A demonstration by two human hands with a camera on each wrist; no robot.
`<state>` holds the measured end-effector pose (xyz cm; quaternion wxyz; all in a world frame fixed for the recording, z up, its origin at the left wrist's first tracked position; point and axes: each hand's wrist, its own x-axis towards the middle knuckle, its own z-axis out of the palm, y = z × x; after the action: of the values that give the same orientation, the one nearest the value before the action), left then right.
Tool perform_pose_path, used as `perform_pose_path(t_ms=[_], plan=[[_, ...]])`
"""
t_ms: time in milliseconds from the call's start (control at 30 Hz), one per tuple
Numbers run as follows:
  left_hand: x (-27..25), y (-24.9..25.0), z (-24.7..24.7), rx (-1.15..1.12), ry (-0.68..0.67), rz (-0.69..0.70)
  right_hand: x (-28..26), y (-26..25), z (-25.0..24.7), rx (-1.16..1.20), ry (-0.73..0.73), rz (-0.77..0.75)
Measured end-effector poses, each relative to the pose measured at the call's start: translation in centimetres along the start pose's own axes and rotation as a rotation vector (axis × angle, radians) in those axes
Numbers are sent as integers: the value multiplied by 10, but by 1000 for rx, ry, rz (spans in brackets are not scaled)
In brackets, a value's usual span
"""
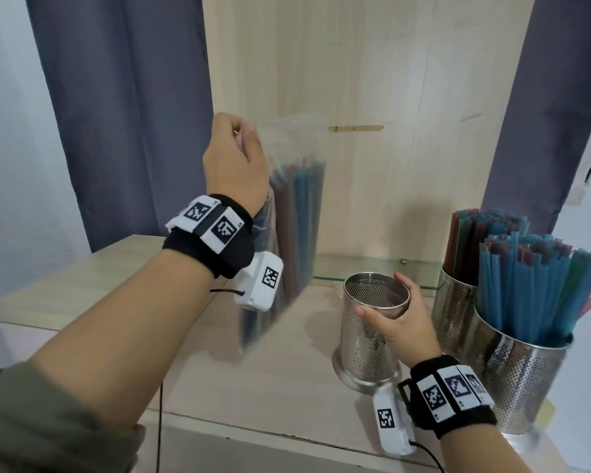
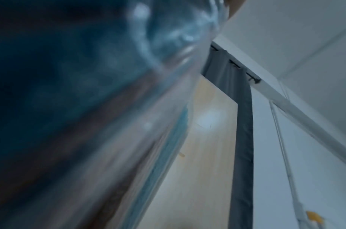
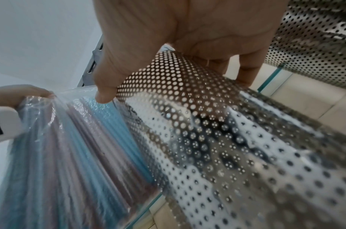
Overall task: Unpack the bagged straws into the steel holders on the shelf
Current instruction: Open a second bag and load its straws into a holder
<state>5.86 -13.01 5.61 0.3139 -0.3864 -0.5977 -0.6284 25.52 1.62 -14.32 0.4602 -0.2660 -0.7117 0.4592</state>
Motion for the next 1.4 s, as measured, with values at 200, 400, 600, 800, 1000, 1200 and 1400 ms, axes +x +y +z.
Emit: perform_pose_path(t_ms=[200,400,600,800,1000,1200,1400], plan=[[-31,-8,19,-62,-10,-280,-3,-4,-3,-4,-24,8],[-70,-17,32,-152,-49,-406,-5,-5,-5,-26,-15,39],[-64,-14,23,-237,-245,-472,-4,-6,-7,-30,-34,70],[-68,-27,4,-425,-576,-599,-22,-30,1,-552,38,31],[-93,-19,-1,-711,-713,-781,-40,-83,45,-167,-137,-206],[-123,-3,5,-630,-815,-722,-1,-75,65,102,-386,79],[-121,-10,0,-549,-777,-563,2,-90,44,138,-409,20]])
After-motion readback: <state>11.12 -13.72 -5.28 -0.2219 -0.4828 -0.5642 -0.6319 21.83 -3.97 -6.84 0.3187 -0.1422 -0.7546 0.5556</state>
